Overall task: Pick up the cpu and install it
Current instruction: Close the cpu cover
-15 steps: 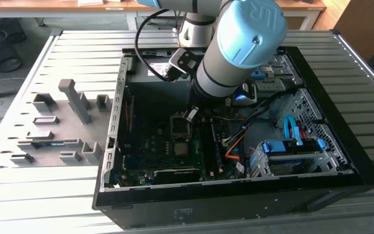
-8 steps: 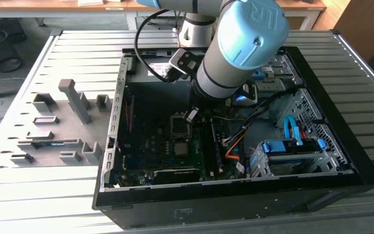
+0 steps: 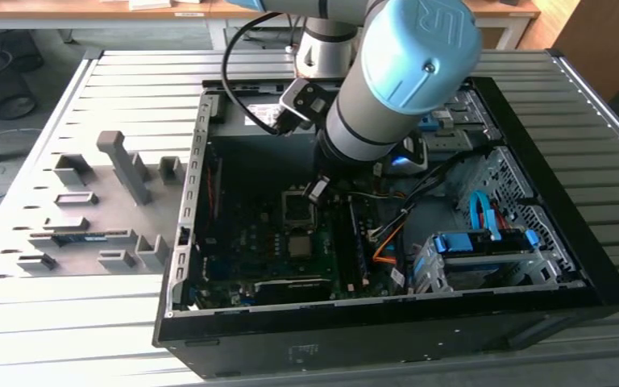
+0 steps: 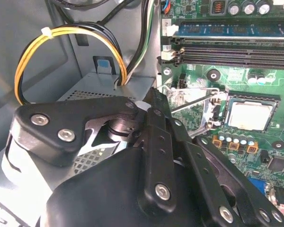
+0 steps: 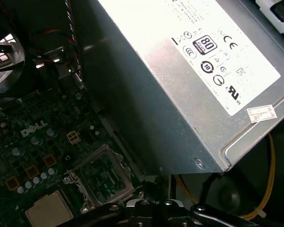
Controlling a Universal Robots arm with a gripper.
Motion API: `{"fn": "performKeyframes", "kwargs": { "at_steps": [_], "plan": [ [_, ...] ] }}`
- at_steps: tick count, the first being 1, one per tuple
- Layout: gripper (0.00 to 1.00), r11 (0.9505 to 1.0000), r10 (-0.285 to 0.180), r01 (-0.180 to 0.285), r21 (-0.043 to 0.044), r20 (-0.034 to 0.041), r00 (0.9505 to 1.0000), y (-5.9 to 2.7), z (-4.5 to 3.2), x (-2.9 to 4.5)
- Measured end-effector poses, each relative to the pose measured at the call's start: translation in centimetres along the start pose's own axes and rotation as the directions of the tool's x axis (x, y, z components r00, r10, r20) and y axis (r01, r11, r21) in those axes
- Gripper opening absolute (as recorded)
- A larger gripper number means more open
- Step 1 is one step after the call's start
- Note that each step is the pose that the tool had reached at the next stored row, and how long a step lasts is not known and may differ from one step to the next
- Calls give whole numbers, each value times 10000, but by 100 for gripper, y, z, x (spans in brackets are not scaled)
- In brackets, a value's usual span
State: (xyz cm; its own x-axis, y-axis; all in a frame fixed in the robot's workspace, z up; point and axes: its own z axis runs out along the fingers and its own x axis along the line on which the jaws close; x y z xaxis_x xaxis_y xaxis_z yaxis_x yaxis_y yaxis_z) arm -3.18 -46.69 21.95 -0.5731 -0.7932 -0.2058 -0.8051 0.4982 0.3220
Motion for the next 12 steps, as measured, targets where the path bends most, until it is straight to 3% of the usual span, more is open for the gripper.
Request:
{"fn": "performKeyframes", "kwargs": {
  "at_steps": [12],
  "plan": [
    [10,10000,-11,11,-31,48,10000,-46,-50,78]
  ]
}}
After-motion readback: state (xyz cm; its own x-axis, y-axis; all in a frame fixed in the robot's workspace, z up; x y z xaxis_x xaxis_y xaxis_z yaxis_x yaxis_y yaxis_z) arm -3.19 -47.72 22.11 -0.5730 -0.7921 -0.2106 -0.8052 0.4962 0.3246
